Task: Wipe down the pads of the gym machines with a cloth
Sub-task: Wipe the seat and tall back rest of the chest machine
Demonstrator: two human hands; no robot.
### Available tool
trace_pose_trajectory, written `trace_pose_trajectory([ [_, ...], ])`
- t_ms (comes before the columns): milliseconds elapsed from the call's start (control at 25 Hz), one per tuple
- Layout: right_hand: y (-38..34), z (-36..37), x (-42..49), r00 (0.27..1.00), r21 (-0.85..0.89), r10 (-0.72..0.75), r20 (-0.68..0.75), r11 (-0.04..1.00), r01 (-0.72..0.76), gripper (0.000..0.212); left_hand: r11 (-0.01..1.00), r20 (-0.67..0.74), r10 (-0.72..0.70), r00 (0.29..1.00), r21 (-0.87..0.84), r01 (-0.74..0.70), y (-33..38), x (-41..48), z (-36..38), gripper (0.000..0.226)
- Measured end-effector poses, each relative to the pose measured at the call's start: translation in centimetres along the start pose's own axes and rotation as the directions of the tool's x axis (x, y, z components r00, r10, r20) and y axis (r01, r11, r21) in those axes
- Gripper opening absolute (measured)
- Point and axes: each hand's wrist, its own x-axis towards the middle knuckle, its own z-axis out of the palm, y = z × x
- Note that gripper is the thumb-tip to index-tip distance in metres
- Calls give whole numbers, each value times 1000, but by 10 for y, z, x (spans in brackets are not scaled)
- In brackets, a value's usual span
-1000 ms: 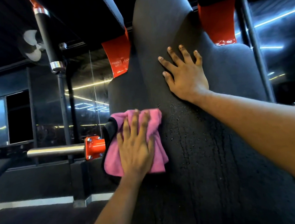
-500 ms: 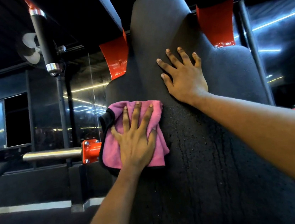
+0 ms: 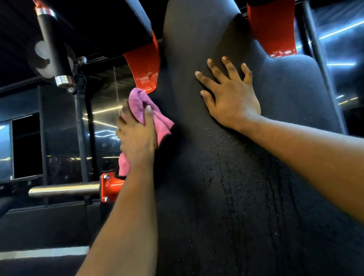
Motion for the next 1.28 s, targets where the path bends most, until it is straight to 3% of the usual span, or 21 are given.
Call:
trace_pose_trajectory([
  [120, -2, 0, 0, 1000, -5, 3, 4, 1000, -3, 53, 997, 17, 35, 999, 65, -37, -18, -40, -6, 80],
  [280, -3, -1, 0, 1000, -14, 3, 21, 1000, -3, 54, 998, -70, 22, 997, 64, -17, -41, -69, -15, 59],
  [400, -3, -1, 0, 1000, -10, 9, 19, 1000, -8, 54, 956, -106, 224, 969, 215, -198, -12, -47, -17, 48],
  [520, -1, -2, 1, 1000, 4, 10, 28, 1000, -10, 52, 881, 21, 411, 911, 247, -403, 25, -32, -4, 51],
  [720, 2, -6, 2, 999, 46, 7, 51, 999, -9, 50, 832, 93, 470, 878, 286, -476, 13, -107, 11, 51],
  [840, 1, -10, 2, 997, 52, 10, 77, 999, -14, 50, 779, 166, 550, 819, 253, -574, -5, -151, 1, 52],
  [920, 1, -13, 3, 995, 64, 3, 99, 998, -9, 50, 727, 188, 602, 776, 273, -630, -6, -133, -4, 52],
  [1120, 10, -14, 7, 993, 109, -35, 112, 994, 22, 49, 895, -73, 441, 894, 112, -432, 53, -33, -4, 44],
  [1280, 26, -20, 14, 992, 306, -38, 123, 952, -1, 53, 857, 197, 439, 877, 200, -474, 58, -71, 13, 68],
])
